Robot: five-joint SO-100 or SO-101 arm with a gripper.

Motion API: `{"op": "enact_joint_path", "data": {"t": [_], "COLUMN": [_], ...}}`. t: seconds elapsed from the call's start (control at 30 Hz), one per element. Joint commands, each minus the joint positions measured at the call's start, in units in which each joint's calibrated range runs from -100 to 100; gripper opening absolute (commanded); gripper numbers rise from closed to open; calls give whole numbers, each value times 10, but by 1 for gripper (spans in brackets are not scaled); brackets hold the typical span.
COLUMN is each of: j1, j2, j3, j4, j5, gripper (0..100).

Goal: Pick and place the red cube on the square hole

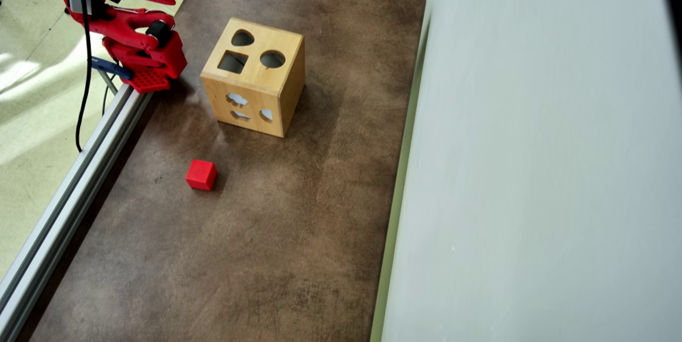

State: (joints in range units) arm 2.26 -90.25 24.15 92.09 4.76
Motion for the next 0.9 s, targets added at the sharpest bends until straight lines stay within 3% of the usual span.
{"op": "enact_joint_path", "data": {"t": [0.0, 0.87], "j1": [-2, -6], "j2": [-51, -42], "j3": [-33, -32], "j4": [59, 59], "j5": [0, 0], "gripper": [3, 3]}}
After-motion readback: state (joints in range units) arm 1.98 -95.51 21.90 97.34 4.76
